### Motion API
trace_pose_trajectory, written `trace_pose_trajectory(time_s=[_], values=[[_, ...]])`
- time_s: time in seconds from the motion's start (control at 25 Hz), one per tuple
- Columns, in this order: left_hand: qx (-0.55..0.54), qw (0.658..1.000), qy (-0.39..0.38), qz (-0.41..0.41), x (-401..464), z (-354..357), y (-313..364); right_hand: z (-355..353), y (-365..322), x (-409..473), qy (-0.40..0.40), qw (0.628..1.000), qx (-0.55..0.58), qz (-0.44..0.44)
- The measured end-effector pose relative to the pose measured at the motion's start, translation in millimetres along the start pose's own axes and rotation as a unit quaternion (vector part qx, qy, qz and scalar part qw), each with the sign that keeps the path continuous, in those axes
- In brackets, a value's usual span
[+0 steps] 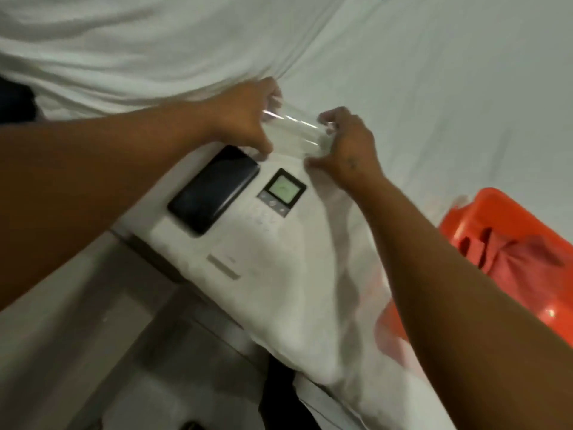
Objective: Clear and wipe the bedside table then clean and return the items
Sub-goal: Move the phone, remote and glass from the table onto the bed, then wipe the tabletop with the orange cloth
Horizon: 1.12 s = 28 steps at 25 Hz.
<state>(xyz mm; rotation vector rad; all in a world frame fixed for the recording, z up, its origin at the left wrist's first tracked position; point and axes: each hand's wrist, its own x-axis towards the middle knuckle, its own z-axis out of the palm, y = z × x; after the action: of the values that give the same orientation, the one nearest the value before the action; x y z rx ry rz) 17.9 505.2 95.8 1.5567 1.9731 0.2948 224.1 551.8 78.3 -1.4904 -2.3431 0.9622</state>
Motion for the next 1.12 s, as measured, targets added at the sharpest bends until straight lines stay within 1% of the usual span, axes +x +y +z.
trace_pose_trajectory(time_s=[0.08,0.12,0.16,0.2,0.24,0.28,0.32,0.36,0.4,0.44,0.48,0.52,0.6,0.68,0.76,0.84,0.88,0.96,1.0,1.04,1.12], values=[[0.081,0.997,-0.015,-0.013,7.1,0.9,6.7,-14.2,5.3,-20.6,0.012,0.999,0.042,-0.006],[0.137,0.990,-0.016,-0.004,9.2,3.0,21.1,-26.4,14.3,-40.4,0.052,0.996,0.079,0.002],[0.160,0.987,0.007,0.022,9.2,7.6,42.1,-40.4,26.8,-64.7,0.117,0.987,0.108,0.020],[0.144,0.987,0.042,0.058,7.3,16.0,70.4,-53.7,41.5,-92.7,0.195,0.972,0.122,0.052],[0.092,0.988,0.066,0.104,2.3,28.0,101.9,-65.2,55.3,-122.1,0.260,0.954,0.116,0.098],[0.037,0.984,0.066,0.163,-3.9,44.7,140.7,-76.3,71.6,-151.1,0.304,0.934,0.098,0.162],[-0.001,0.972,0.040,0.231,-9.7,63.9,181.3,-86.3,87.9,-177.9,0.319,0.912,0.075,0.246],[-0.009,0.958,-0.009,0.286,-14.0,84.9,221.5,-93.8,105.1,-201.2,0.307,0.890,0.046,0.334],[0.007,0.944,-0.060,0.324,-14.0,107.8,256.9,-98.8,120.5,-219.4,0.272,0.870,0.012,0.410],[0.045,0.935,-0.100,0.336,-14.5,126.7,286.5,-100.5,132.4,-230.7,0.229,0.856,-0.013,0.463],[0.093,0.928,-0.125,0.339,-13.5,146.8,308.4,-100.1,141.2,-238.7,0.196,0.848,-0.020,0.492],[0.142,0.922,-0.135,0.333,-12.2,164.8,323.4,-97.8,147.4,-243.6,0.182,0.846,-0.010,0.501],[0.205,0.915,-0.159,0.308,-10.9,199.7,340.2,-95.4,160.7,-249.7,0.187,0.840,0.040,0.507],[0.196,0.928,-0.176,0.264,-12.2,213.9,341.1,-93.3,171.2,-248.7,0.187,0.840,0.089,0.502],[0.149,0.941,-0.201,0.226,-10.9,217.5,338.1,-97.0,177.7,-248.0,0.190,0.841,0.128,0.490],[0.082,0.951,-0.223,0.197,-12.2,206.7,331.7,-103.3,173.9,-247.8,0.216,0.840,0.171,0.469],[0.027,0.954,-0.230,0.190,-14.1,195.2,326.7,-107.8,168.5,-248.5,0.238,0.835,0.210,0.449],[-0.141,0.950,-0.230,0.160,-24.0,161.9,308.8,-115.0,150.4,-250.0,0.261,0.827,0.301,0.397],[-0.209,0.943,-0.213,0.148,-32.4,141.6,294.8,-118.7,136.0,-249.8,0.251,0.835,0.332,0.360],[-0.254,0.938,-0.183,0.146,-46.2,117.6,279.9,-123.3,122.0,-249.9,0.228,0.853,0.349,0.315],[-0.318,0.927,-0.118,0.158,-83.2,65.9,224.8,-121.5,81.4,-242.1,0.153,0.892,0.370,0.209]])
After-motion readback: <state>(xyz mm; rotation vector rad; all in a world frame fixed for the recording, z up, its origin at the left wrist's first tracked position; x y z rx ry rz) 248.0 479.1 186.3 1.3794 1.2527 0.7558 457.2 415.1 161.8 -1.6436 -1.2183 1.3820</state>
